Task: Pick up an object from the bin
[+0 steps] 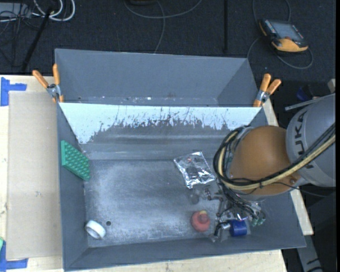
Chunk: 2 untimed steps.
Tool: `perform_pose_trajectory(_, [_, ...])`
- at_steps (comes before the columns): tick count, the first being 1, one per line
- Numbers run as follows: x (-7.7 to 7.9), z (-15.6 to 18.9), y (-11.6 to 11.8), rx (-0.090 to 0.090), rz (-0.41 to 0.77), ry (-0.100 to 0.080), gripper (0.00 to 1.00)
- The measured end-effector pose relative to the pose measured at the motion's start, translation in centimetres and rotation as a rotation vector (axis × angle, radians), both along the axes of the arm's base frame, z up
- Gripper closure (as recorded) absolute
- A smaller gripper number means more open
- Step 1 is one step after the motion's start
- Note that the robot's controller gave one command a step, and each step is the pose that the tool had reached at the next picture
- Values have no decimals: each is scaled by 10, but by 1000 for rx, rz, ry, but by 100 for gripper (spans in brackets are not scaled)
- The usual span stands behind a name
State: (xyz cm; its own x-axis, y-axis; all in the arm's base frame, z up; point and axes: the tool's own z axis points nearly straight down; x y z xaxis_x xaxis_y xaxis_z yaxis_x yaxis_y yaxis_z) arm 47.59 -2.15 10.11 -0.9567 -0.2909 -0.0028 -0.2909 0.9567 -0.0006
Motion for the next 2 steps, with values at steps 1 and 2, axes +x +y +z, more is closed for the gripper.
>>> perform_pose_trajectory(1, [3,-2,2,0,109,3,0])
perform_pose_trajectory(2, [4,-30,2,0,156,-11,0])
